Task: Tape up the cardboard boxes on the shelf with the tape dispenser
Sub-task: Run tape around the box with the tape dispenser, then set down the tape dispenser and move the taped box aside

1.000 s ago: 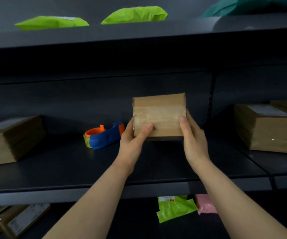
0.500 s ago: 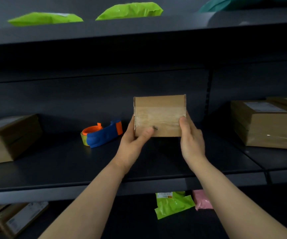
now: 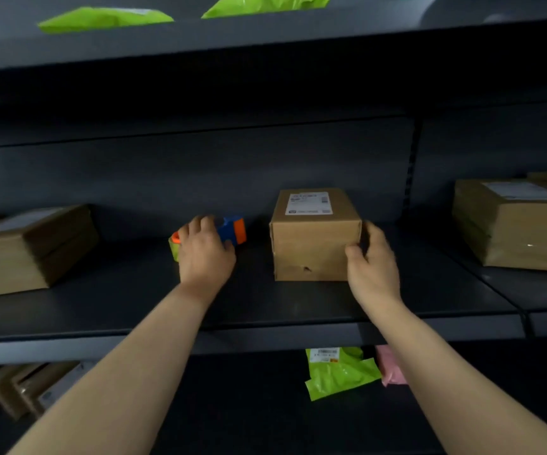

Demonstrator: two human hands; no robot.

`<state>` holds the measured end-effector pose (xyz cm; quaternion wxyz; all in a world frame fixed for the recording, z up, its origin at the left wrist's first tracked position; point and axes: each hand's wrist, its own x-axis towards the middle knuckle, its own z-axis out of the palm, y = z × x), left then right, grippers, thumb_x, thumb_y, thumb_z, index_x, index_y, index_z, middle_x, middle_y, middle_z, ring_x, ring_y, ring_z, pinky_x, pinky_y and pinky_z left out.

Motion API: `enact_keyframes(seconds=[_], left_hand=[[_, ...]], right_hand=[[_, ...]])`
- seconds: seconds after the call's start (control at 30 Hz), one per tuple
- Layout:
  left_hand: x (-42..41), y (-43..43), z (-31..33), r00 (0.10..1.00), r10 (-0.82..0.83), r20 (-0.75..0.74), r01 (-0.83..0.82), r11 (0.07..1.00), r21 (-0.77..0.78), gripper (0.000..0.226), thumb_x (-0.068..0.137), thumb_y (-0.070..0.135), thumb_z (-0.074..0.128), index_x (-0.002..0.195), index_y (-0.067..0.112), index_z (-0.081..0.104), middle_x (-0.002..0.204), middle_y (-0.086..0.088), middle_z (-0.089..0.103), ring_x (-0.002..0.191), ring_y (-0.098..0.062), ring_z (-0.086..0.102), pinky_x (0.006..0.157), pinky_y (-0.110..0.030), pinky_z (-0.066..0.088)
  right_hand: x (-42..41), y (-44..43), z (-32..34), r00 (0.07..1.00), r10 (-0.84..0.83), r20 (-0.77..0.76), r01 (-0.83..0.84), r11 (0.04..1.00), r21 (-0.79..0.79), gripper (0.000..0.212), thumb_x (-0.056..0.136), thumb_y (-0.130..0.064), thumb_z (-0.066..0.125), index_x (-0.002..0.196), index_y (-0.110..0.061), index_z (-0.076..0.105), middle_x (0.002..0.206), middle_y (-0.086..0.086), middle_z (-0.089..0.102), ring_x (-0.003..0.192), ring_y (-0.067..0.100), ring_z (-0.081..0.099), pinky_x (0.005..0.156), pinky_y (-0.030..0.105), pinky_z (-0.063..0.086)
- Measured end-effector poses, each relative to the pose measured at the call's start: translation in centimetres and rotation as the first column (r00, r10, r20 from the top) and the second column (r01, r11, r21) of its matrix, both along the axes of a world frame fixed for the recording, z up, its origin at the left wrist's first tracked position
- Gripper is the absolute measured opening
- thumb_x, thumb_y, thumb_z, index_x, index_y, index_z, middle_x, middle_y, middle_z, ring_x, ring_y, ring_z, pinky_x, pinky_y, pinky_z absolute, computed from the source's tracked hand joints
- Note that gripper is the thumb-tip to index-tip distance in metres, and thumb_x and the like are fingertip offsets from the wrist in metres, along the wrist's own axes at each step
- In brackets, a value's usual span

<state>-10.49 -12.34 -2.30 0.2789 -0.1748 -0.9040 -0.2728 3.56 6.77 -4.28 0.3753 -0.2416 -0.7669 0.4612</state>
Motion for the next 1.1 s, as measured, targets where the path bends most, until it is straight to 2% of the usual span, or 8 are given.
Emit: enact_keyframes(seconds=[0.07, 0.17, 0.33, 0.5, 0.67, 0.9, 1.0, 1.1], left_hand=[[-1.8, -0.4, 0.2, 0.996, 0.033, 0.079, -0.012, 0.969, -0.246, 0.054, 0.093, 0.024, 0.059, 0.139, 0.005, 0.039, 0.149, -0.016, 0.034, 0.138, -0.036, 0.028, 0.113, -0.041, 0.025], [-4.5, -0.7, 0.1, 0.99, 0.035, 0.137, 0.015, 0.937, -0.349, 0.047, 0.096, 0.029, 0.054, 0.133, 0.003, 0.042, 0.143, -0.019, 0.043, 0.134, -0.036, 0.038, 0.11, -0.041, 0.029], [-6.5, -2.7, -0.2, 0.989, 0.042, 0.142, 0.013, 0.933, -0.361, 0.047, 0.09, 0.03, 0.064, 0.128, 0.007, 0.051, 0.127, -0.018, 0.057, 0.119, -0.036, 0.051, 0.097, -0.041, 0.041], [-5.8, -7.4, -0.3, 0.937, -0.262, 0.229, 0.268, 0.963, 0.006, 0.043, 0.084, 0.011, 0.068, 0.126, 0.01, 0.06, 0.12, -0.008, 0.062, 0.114, -0.027, 0.056, 0.099, -0.036, 0.043], [-1.9, -13.6, 0.8, 0.704, -0.651, 0.283, 0.489, 0.734, 0.471, 0.041, 0.084, -0.01, 0.062, 0.104, 0.027, 0.064, 0.104, 0.009, 0.068, 0.1, -0.01, 0.062, 0.087, -0.024, 0.046], [1.7, -17.3, 2.8, 0.55, -0.763, 0.341, 0.585, 0.643, 0.495, 0.037, 0.084, -0.014, 0.058, 0.113, 0.01, 0.063, 0.098, 0.005, 0.069, 0.084, 0.002, 0.064, 0.071, -0.011, 0.047], [1.8, -17.9, 2.7, 0.533, -0.766, 0.36, 0.601, 0.642, 0.476, 0.038, 0.084, -0.012, 0.059, 0.11, 0.015, 0.064, 0.099, 0.008, 0.069, 0.088, 0.001, 0.063, 0.074, -0.011, 0.047], [1.5, -17.8, 2.4, 0.518, -0.759, 0.395, 0.601, 0.652, 0.462, 0.034, 0.083, -0.008, 0.063, 0.109, 0.014, 0.065, 0.099, 0.005, 0.07, 0.089, -0.004, 0.063, 0.074, -0.012, 0.047]], right_hand=[[0.5, -1.3, 0.2, 0.982, -0.114, -0.148, 0.125, 0.99, 0.067, 0.045, 0.092, -0.011, 0.053, 0.135, -0.022, 0.046, 0.131, 0.001, 0.047, 0.121, 0.018, 0.047, 0.095, 0.03, 0.038], [0.9, -3.4, 0.3, 0.941, -0.081, -0.33, 0.154, 0.968, 0.2, 0.033, 0.084, 0.001, 0.056, 0.107, -0.022, 0.06, 0.108, -0.005, 0.053, 0.095, 0.011, 0.056, 0.082, 0.03, 0.046], [-0.4, -6.4, 0.4, 0.971, 0.2, -0.13, -0.158, 0.948, 0.278, 0.037, 0.09, -0.002, 0.056, 0.079, -0.037, 0.066, 0.089, -0.014, 0.068, 0.074, 0.003, 0.061, 0.064, 0.014, 0.045], [-2.4, -8.4, 0.5, 0.946, 0.312, -0.088, -0.317, 0.947, -0.055, 0.041, 0.093, 0.006, 0.046, 0.089, -0.029, 0.066, 0.094, -0.008, 0.07, 0.085, 0.003, 0.066, 0.074, 0.02, 0.047], [-3.2, -10.7, 1.1, 0.924, 0.353, -0.148, -0.381, 0.82, -0.428, 0.028, 0.103, -0.017, 0.044, 0.129, -0.019, 0.055, 0.131, 0.001, 0.059, 0.119, 0.014, 0.055, 0.092, 0.028, 0.045], [-2.1, -14.6, 2.3, 0.784, 0.576, -0.234, -0.599, 0.602, -0.528, 0.062, 0.081, -0.066, 0.047, 0.116, -0.02, 0.069, 0.11, -0.004, 0.071, 0.1, 0.01, 0.065, 0.081, 0.032, 0.047], [-1.5, -15.1, 1.9, 0.759, 0.588, -0.278, -0.637, 0.584, -0.504, 0.053, 0.07, -0.055, 0.066, 0.108, -0.019, 0.071, 0.101, -0.003, 0.072, 0.095, 0.011, 0.066, 0.077, 0.03, 0.049], [-0.8, -15.2, 1.4, 0.792, 0.54, -0.286, -0.609, 0.657, -0.445, 0.015, 0.081, -0.026, 0.072, 0.094, -0.019, 0.072, 0.09, -0.001, 0.072, 0.086, 0.012, 0.066, 0.071, 0.026, 0.053]])
